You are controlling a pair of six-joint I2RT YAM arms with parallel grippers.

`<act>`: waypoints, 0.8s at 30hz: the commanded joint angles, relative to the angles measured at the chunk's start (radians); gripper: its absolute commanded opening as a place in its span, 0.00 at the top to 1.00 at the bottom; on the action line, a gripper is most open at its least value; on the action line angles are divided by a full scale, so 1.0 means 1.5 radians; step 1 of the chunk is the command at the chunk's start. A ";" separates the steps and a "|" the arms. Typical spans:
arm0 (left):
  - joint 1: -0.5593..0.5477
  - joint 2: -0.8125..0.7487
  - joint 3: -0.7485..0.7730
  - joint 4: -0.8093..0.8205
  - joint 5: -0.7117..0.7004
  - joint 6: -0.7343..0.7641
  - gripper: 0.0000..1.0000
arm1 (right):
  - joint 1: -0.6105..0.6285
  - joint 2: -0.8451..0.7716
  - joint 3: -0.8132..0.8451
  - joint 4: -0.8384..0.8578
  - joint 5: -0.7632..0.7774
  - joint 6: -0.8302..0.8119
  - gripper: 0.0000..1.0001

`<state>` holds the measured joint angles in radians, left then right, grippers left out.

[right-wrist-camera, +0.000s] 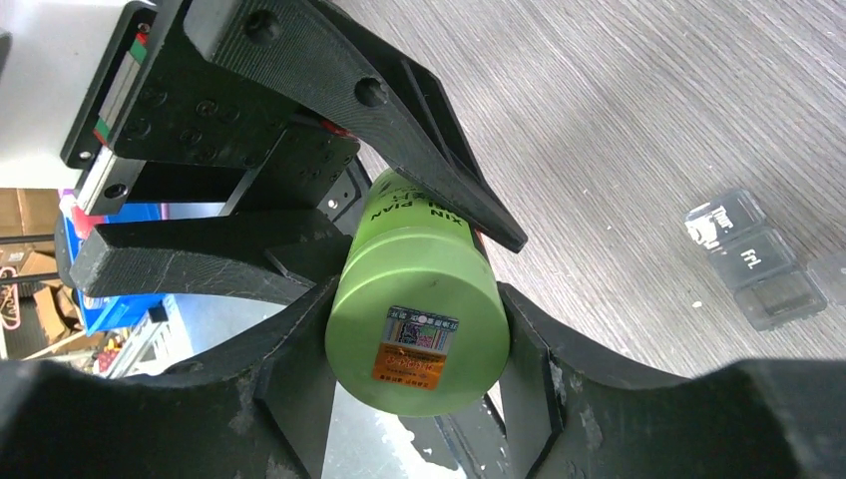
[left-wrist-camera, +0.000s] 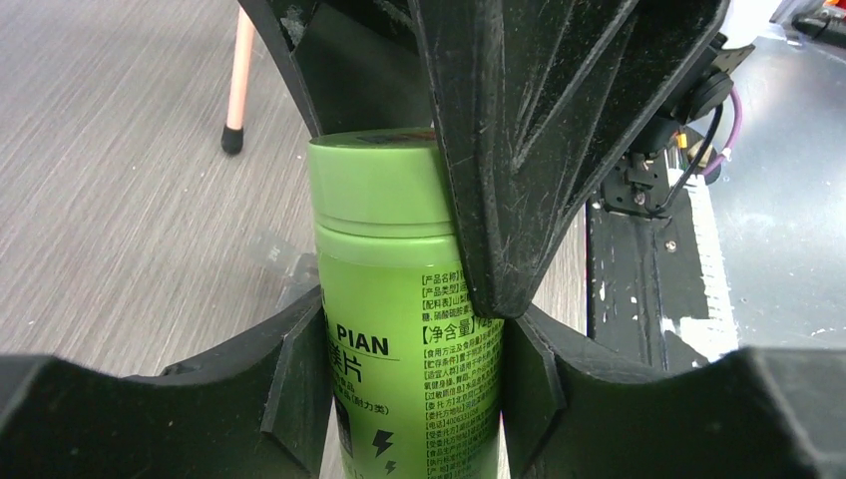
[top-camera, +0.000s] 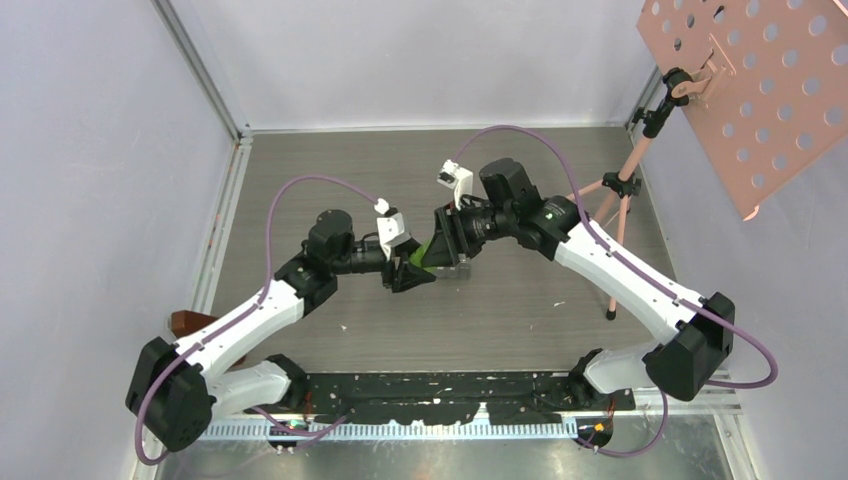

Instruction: Sort the pills into containers

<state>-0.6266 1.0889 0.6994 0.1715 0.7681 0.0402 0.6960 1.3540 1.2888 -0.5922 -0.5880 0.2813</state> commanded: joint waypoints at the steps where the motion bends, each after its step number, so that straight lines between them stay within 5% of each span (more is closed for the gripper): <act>1: -0.002 -0.003 0.019 -0.033 -0.012 0.049 0.96 | -0.001 -0.015 0.005 0.053 0.030 0.018 0.43; 3: -0.002 -0.018 0.004 -0.017 -0.041 0.058 1.00 | -0.001 -0.025 -0.008 0.068 0.061 0.019 0.19; 5: -0.002 -0.038 -0.016 0.016 -0.077 0.065 1.00 | -0.001 -0.048 -0.030 0.096 0.089 0.030 0.06; 7: -0.002 -0.058 -0.032 0.037 -0.098 0.084 1.00 | -0.002 -0.056 -0.045 0.116 0.115 0.057 0.03; 15: -0.003 -0.079 -0.037 0.052 -0.161 0.185 1.00 | -0.006 -0.044 -0.041 0.150 0.113 0.175 0.15; 20: -0.004 -0.087 -0.033 0.046 -0.194 0.215 1.00 | -0.006 -0.014 -0.034 0.149 0.083 0.213 0.41; 24: -0.004 -0.092 -0.023 0.025 -0.206 0.225 1.00 | -0.005 -0.007 -0.031 0.150 0.063 0.212 0.50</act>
<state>-0.6285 0.9882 0.6338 0.1524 0.4988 0.3229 0.6907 1.3293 1.2190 -0.3962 -0.4549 0.5564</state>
